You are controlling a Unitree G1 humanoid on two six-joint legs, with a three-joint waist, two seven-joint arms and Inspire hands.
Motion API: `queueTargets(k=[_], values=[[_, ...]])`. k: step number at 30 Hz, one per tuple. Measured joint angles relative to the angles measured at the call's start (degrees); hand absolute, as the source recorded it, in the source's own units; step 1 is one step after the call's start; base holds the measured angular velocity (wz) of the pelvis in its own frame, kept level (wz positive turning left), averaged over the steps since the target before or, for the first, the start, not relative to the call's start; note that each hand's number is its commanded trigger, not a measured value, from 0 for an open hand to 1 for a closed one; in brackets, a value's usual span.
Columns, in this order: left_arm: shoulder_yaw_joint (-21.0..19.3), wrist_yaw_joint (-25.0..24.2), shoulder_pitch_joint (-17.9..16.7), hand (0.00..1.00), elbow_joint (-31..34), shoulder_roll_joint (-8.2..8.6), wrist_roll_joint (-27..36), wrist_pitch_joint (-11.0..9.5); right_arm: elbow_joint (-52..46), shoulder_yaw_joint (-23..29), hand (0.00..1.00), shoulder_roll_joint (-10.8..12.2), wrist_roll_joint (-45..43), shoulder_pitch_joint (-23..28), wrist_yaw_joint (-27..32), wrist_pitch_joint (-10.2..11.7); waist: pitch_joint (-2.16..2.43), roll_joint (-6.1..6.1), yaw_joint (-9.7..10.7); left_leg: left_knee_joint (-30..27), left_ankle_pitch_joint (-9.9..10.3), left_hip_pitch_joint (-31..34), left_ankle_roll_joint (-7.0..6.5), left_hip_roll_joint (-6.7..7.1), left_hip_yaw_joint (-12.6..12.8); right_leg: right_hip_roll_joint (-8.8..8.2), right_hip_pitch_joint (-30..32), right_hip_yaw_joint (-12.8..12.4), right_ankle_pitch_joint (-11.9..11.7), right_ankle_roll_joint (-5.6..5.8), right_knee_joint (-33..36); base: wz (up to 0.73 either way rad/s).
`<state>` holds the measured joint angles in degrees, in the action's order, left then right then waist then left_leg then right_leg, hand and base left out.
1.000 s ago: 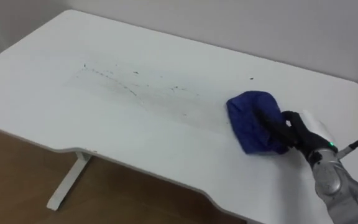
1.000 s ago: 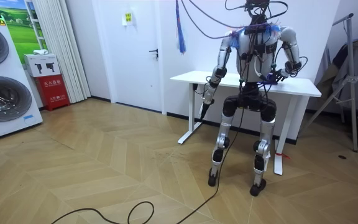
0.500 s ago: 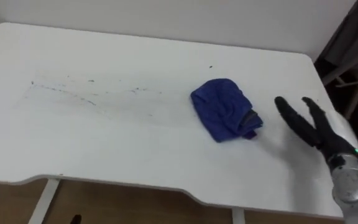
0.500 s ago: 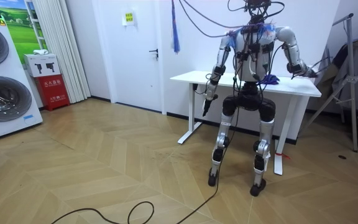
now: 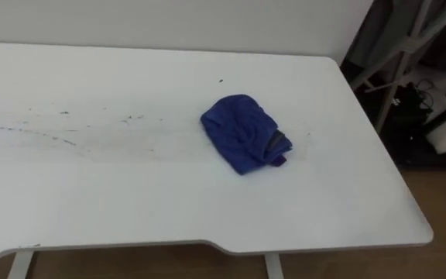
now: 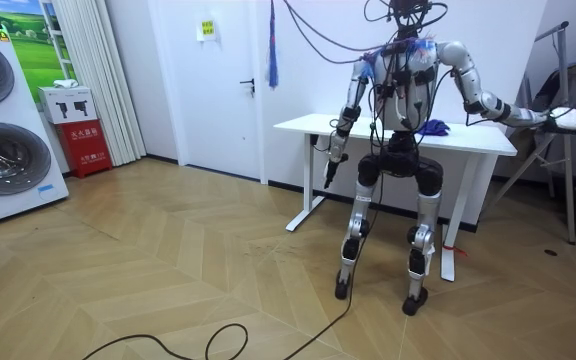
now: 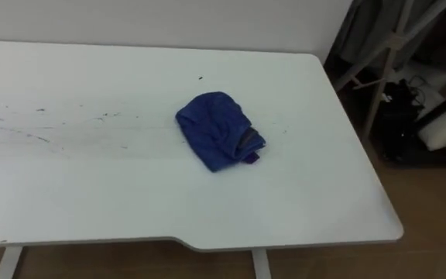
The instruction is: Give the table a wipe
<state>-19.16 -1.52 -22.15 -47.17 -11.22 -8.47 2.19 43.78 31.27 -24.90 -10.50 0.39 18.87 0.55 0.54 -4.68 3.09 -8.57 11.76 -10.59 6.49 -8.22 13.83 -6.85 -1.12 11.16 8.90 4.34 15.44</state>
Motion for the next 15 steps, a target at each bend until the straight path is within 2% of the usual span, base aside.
queueTargets(k=[5,8,10,12,14,15], values=[[-1.2,-0.1,0.1,0.00,-0.2,-0.30,0.0,0.3,11.7,1.6,0.00,-2.0,9.4,1.2,0.5,-1.4,-0.20,-0.35,0.4,0.0,0.0,-0.2,-0.01,-0.04,0.3,-0.01,0.0,-0.2,0.1,-0.02,0.0,-0.02],[-1.1,-0.1,0.1,0.00,-0.2,-0.37,0.0,0.5,16.8,1.6,0.00,-2.1,13.2,3.0,0.5,-2.1,-0.35,-0.52,1.0,0.2,0.4,-0.1,-0.14,-0.12,0.3,0.13,0.1,-0.1,0.2,0.05,-0.6,0.01],[-1.2,-0.1,-0.2,0.00,-0.5,-0.41,0.0,0.5,21.2,1.5,0.00,-2.1,14.1,4.1,0.2,-2.6,-0.37,-0.51,1.0,0.0,0.8,-0.2,-0.27,-0.09,0.3,0.13,-0.1,-0.1,0.1,0.02,-0.5,0.00],[-1.4,0.2,-0.2,0.00,-2.1,-0.55,-0.2,0.6,25.7,1.4,0.00,-1.9,15.2,6.5,-0.7,-4.0,-0.27,-0.62,0.9,0.0,1.0,-0.3,-0.29,-0.09,0.3,0.19,-0.5,-0.1,0.0,0.15,-0.5,0.00],[-1.3,0.8,0.0,0.00,-3.0,-0.54,-0.2,1.5,27.7,-0.4,0.00,-1.0,17.1,8.9,-1.5,-4.5,-0.27,-0.58,0.8,0.0,1.1,-0.4,-0.28,-0.11,0.3,0.25,-0.6,-0.1,-0.1,0.17,-0.8,0.00],[-1.0,1.4,0.3,0.00,-4.4,-0.58,-0.2,1.8,28.6,-1.8,0.00,0.2,17.2,9.8,-2.0,-5.4,-0.27,-0.55,1.0,0.0,1.2,-0.3,-0.28,-0.12,0.2,0.25,-0.7,-0.1,-0.2,0.18,-0.9,0.00]])
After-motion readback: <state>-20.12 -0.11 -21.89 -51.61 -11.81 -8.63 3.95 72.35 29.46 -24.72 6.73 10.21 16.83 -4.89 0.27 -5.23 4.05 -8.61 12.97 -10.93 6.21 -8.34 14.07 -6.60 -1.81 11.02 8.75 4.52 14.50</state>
